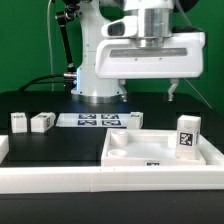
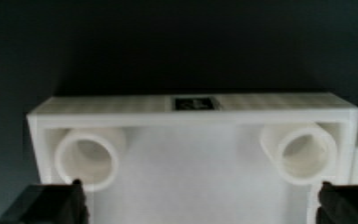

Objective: Assemble square table

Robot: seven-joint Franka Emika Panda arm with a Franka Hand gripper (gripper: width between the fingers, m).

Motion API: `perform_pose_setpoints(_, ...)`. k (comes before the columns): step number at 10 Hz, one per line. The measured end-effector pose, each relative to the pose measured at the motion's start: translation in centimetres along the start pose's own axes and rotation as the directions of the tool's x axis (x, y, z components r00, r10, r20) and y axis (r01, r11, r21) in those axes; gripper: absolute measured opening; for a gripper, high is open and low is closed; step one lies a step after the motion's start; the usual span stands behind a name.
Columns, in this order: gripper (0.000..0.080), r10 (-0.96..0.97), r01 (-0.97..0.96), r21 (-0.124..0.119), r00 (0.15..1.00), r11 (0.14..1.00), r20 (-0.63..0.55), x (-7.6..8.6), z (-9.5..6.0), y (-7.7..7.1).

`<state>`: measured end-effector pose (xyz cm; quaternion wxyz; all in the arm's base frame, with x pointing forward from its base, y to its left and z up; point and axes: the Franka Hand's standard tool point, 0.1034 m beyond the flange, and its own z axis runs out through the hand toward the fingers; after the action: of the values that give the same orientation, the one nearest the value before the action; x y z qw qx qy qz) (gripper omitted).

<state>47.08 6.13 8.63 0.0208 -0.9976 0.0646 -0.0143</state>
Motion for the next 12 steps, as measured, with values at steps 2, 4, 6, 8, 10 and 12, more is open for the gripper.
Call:
perform_pose_setpoints(2, 0.0649, -0.011, 0.011, 0.0, 1.0, 1.0, 0.004, -0.6, 0.1, -0.4)
perform_pose_setpoints(4, 0.0649, -0.012, 0.012, -0.004, 1.0, 1.0, 0.018, -1.7, 0.3, -0.1)
perform_pose_setpoints(6, 0.0649, 0.041, -0.042, 0.009, 0.998, 0.999, 0.049, -3.4, 1.0, 1.2)
perform_pose_setpoints(8, 0.0649, 0.117, -0.119, 0.02, 0.99, 0.993, 0.076, -5.9, 2.3, 2.5)
perform_pose_setpoints(10, 0.0649, 0.105, -0.107, 0.011, 0.991, 0.994, 0.077, -7.5, 2.9, 2.4)
perform_pose_setpoints(12, 0.0649, 0.105, -0.106, 0.006, 0.991, 0.994, 0.088, -8.5, 3.2, 2.7)
